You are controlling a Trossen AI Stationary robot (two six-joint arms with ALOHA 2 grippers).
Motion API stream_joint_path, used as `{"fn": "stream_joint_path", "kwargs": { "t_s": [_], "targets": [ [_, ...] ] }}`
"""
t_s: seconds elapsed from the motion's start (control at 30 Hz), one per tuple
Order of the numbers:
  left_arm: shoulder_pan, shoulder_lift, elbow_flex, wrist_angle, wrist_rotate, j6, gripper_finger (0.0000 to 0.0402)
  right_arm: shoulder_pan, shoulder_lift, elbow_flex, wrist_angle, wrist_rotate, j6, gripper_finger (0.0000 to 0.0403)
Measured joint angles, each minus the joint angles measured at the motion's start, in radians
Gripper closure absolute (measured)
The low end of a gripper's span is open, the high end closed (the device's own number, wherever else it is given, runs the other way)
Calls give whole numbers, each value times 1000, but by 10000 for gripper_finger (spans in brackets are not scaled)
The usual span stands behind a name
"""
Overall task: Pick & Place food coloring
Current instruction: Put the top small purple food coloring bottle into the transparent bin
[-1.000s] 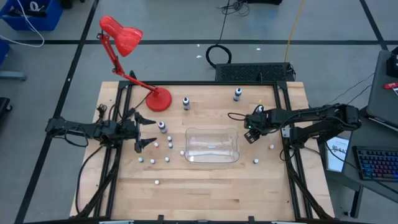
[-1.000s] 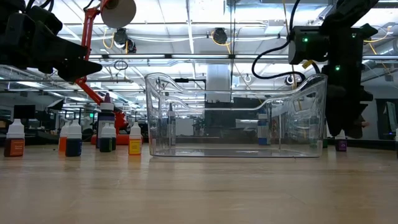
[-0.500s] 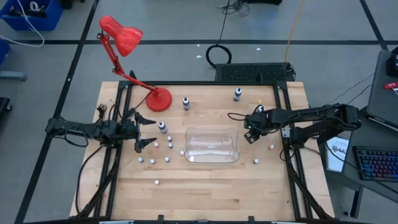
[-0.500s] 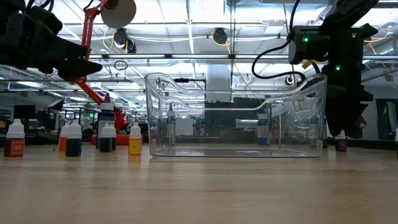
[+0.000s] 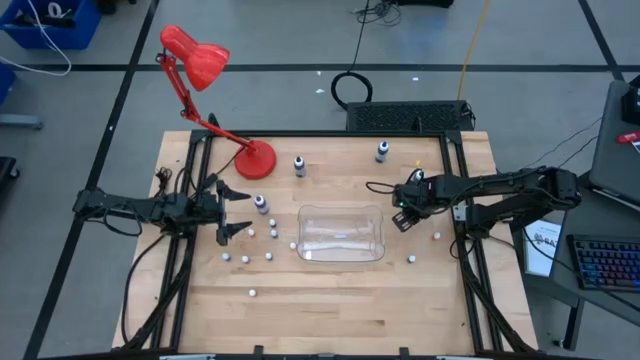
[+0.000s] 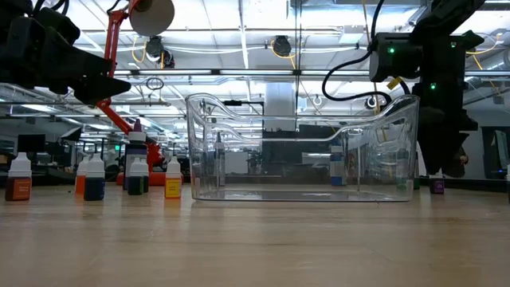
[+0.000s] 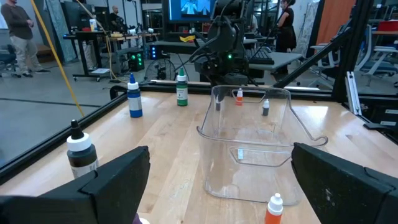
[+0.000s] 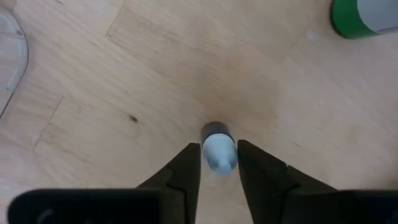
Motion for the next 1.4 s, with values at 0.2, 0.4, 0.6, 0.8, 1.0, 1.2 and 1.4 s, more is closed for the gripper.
{"fn": "stream_joint_path", "kwargs": {
  "t_s": [0.2, 0.4, 0.6, 0.8, 1.0, 1.2, 1.4],
  "targets": [
    [0, 0, 0, 0, 0, 0, 14, 0, 0, 0, 3, 0, 0, 335],
    [0, 0, 0, 0, 0, 0, 14, 0, 0, 0, 3, 2, -20, 347],
    [0, 0, 0, 0, 0, 0, 14, 0, 0, 0, 3, 4, -49, 362],
    [0, 0, 0, 0, 0, 0, 14, 6, -1, 2, 19, 6, -78, 362],
    [0, 0, 0, 0, 0, 0, 14, 36, -11, 101, -24, 24, -91, 363],
    [0, 0, 0, 0, 0, 0, 14, 104, -19, 324, -220, 166, -82, 363],
    [0, 0, 0, 0, 0, 0, 14, 178, -12, 528, -239, 238, -69, 363]
  ]
}}
